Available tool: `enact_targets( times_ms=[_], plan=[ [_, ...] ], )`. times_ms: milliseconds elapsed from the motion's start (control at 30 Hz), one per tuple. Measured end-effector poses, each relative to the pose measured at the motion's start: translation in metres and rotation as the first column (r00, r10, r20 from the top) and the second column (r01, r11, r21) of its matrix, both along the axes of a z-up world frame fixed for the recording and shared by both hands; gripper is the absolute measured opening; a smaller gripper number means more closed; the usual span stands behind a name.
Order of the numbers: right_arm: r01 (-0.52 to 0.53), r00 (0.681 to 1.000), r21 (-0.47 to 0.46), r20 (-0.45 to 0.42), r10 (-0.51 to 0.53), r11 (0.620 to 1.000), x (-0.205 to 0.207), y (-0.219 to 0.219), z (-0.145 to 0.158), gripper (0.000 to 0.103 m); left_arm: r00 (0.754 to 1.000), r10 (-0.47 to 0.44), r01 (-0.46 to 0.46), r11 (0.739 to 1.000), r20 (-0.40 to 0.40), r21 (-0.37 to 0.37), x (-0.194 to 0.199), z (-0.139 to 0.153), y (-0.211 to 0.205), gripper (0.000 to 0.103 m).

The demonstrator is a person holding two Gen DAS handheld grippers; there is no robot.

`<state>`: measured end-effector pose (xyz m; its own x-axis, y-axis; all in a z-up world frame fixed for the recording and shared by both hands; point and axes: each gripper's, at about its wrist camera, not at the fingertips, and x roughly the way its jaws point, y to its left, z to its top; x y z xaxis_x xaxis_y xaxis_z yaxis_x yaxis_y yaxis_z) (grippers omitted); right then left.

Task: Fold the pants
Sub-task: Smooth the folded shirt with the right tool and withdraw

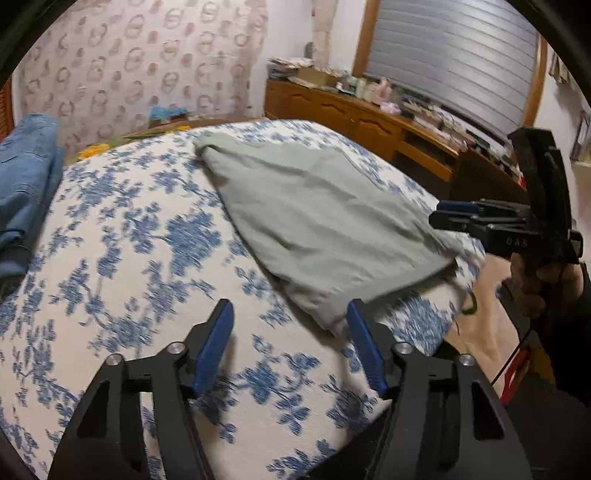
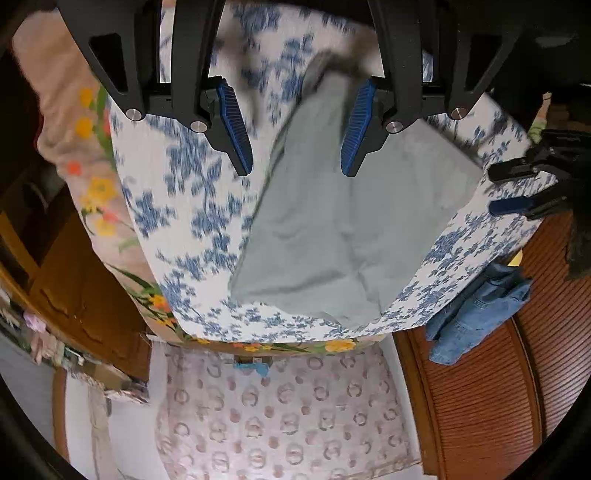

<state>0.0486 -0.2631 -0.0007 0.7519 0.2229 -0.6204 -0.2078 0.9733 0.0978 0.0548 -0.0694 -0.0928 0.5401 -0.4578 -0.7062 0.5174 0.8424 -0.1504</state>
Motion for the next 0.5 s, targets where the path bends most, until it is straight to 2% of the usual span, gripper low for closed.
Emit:
enact_targets(
  times_ms=[100, 267, 500],
  plan=[
    [0.009, 1.000, -0.009, -0.007, -0.009, 1.000, -0.009, -0.001, -0.003, 0.052, 0.999, -0.040, 0.040, 0.999, 0.007, 0.000, -0.007, 0.000, -0.008, 0.055],
    [0.003, 1.000, -0.022, -0.012, -0.004, 1.000, -0.013, 0.003, -0.002, 0.052, 0.996, -0.086, 0.086, 0.996, -0.011, -0.001, -0.010, -0.004, -0.019, 0.052],
    [-0.009, 1.000, -0.022, -0.018, 0.009, 1.000, -0.014, 0.009, -0.007, 0.052, 0.997, -0.079, 0.079, 0.996, -0.003, 0.031, -0.008, -0.008, -0.024, 0.034]
  ],
)
